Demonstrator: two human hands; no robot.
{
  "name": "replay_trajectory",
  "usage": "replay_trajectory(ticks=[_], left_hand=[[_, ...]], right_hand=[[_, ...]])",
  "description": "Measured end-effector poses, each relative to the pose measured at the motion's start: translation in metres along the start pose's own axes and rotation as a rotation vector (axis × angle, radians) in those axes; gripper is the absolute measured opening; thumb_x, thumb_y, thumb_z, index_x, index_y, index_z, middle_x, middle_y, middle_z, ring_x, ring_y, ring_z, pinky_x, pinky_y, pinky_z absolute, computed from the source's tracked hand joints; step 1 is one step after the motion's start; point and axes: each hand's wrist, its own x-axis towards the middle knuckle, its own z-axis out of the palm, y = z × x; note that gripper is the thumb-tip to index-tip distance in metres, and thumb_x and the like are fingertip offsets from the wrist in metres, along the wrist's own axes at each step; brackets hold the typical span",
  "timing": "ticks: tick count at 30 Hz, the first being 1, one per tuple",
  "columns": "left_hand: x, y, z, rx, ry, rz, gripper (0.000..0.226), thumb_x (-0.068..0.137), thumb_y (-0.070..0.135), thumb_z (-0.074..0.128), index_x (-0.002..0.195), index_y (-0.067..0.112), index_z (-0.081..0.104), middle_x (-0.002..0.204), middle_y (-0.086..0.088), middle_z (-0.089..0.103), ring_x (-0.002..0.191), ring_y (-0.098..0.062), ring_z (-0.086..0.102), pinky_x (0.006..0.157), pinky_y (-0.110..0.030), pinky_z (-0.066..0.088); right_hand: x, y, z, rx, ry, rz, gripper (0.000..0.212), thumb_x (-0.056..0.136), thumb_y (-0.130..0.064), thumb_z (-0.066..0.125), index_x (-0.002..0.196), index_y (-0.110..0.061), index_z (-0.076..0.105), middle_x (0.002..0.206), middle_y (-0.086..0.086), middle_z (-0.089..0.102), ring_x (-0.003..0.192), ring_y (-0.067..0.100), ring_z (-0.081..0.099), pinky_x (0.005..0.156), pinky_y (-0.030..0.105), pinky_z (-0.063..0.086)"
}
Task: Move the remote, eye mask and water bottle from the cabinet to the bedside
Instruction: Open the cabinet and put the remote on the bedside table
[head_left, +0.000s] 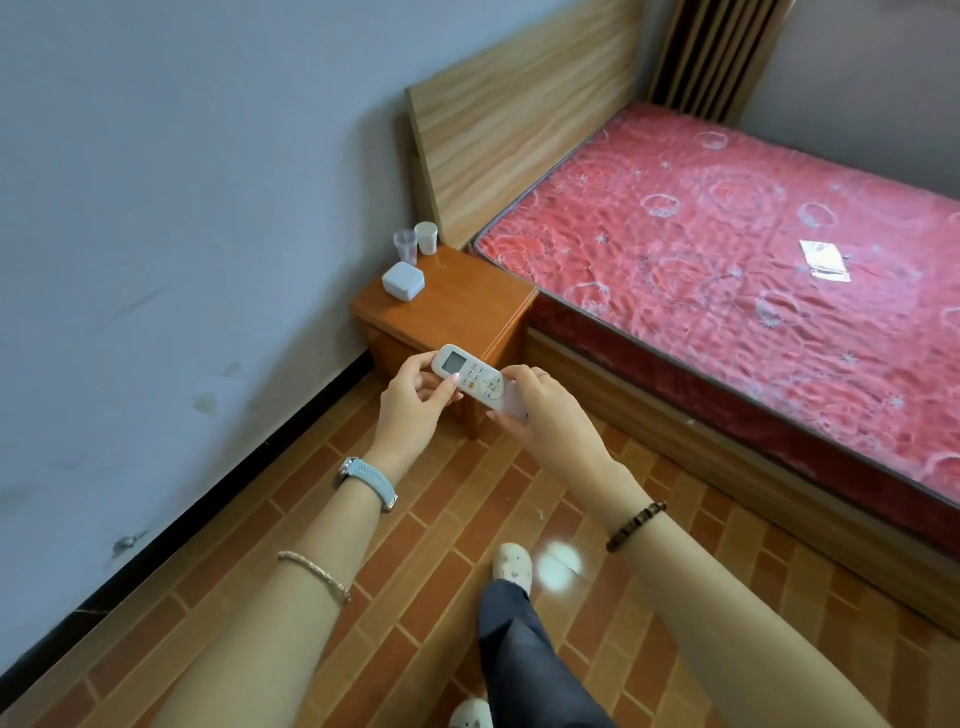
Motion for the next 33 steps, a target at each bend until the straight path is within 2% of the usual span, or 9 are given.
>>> replay_trajectory(ticks=[9,14,22,26,29,33], left_hand=[[0.151,0.010,0.036,-0.067,0.010,-0.049,0.033,0.091,0.021,0.061,0.123,0.019,0.053,0.105,-0.002,0.068,0.090,-0.013,0.070,0.083,-0.033,0.057],[0.212,0.017,0.053,-0.047,0.019,-0.063,0.032,0.092,0.022,0.060,0.123,0.021,0.052,0.106,0.001,0.068,0.089,-0.008,0.069,0.081,-0.027,0.057],[0.310,0.012,0.075,-0.026,-0.004,-0.078,0.028,0.092,0.024,0.059,0.119,0.026,0.051,0.102,0.006,0.068,0.087,-0.005,0.069,0.081,-0.026,0.056],[0.368,0.006,0.086,-0.044,-0.005,-0.090,0.033,0.092,0.026,0.058,0.124,0.022,0.050,0.106,0.004,0.067,0.089,-0.005,0.068,0.080,-0.025,0.056],[0.409,0.000,0.092,-0.067,-0.001,-0.107,0.031,0.092,0.026,0.058,0.122,0.024,0.049,0.108,0.003,0.067,0.090,-0.006,0.068,0.079,-0.023,0.056],[0.459,-0.001,0.094,-0.097,0.027,-0.130,0.028,0.093,0.026,0.058,0.119,0.027,0.049,0.106,0.004,0.067,0.088,-0.002,0.068,0.077,-0.019,0.055]], right_hand=[[0.145,0.063,-0.021,-0.005,-0.026,-0.019,0.049,0.089,-0.033,0.063,0.131,-0.016,0.045,0.120,0.003,0.056,0.106,0.019,0.055,0.078,0.031,0.052],[0.206,0.089,-0.029,-0.011,-0.044,-0.027,0.048,0.089,-0.031,0.064,0.130,-0.014,0.046,0.121,0.005,0.055,0.105,0.021,0.056,0.079,0.033,0.052],[0.298,0.134,-0.030,-0.001,-0.073,-0.025,0.049,0.089,-0.031,0.065,0.130,-0.012,0.046,0.121,0.006,0.056,0.105,0.022,0.056,0.080,0.034,0.052],[0.351,0.154,-0.029,-0.013,-0.078,-0.017,0.049,0.089,-0.031,0.065,0.131,-0.012,0.046,0.124,0.007,0.055,0.107,0.022,0.055,0.080,0.032,0.050],[0.395,0.167,-0.029,-0.039,-0.118,-0.016,0.049,0.089,-0.029,0.065,0.131,-0.012,0.046,0.125,0.008,0.055,0.110,0.023,0.055,0.084,0.033,0.049],[0.453,0.177,-0.030,-0.060,-0.165,-0.007,0.050,0.089,-0.029,0.065,0.131,-0.012,0.045,0.123,0.008,0.055,0.109,0.022,0.055,0.080,0.029,0.047]])
